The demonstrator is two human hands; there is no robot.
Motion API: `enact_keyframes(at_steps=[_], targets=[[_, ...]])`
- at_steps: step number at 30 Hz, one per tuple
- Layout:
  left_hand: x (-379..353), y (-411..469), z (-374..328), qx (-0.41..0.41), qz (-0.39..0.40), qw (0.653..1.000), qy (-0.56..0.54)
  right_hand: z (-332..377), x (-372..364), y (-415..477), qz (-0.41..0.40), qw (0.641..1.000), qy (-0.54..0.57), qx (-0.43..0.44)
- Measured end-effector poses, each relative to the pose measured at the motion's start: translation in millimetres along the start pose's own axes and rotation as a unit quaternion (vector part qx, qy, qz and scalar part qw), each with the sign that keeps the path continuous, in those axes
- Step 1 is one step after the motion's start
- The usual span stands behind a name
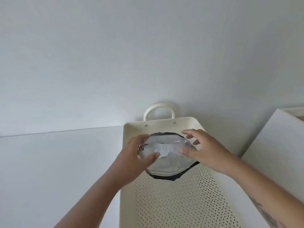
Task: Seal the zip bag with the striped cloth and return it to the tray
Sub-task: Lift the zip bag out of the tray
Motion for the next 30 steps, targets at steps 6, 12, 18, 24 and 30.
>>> enact_keyframes(at_steps=[6,12,18,24,30], targets=[[-18,1,1,-0.001,-0.051,0.996,-0.066,-1,-24,-6,-0.098,0.995,0.019,0.027],[-29,-7,-16,-0.006,-0.090,0.989,-0.118,4,-25,-21,-0.181,0.982,0.045,0.011],[-14,-24,-40,-0.056,-0.128,0.983,-0.116,30,-11,-41,-0.224,0.970,0.095,0.008],[35,-43,-61,-0.085,-0.165,0.975,-0.120,89,1,-44,-0.218,0.970,0.095,0.055],[101,-73,-47,-0.099,-0.233,0.963,-0.095,157,-31,-33,-0.214,0.964,0.119,0.105]])
Point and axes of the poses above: each hand's wrist, its own y-axis towards the middle knuckle, its own x-axis out of the back of the hand, z = x × y, the point moved 2 cm from there along y, towards the middle knuckle, and after that the axes turned 7 degrees about -y, right-handed, at the moved point
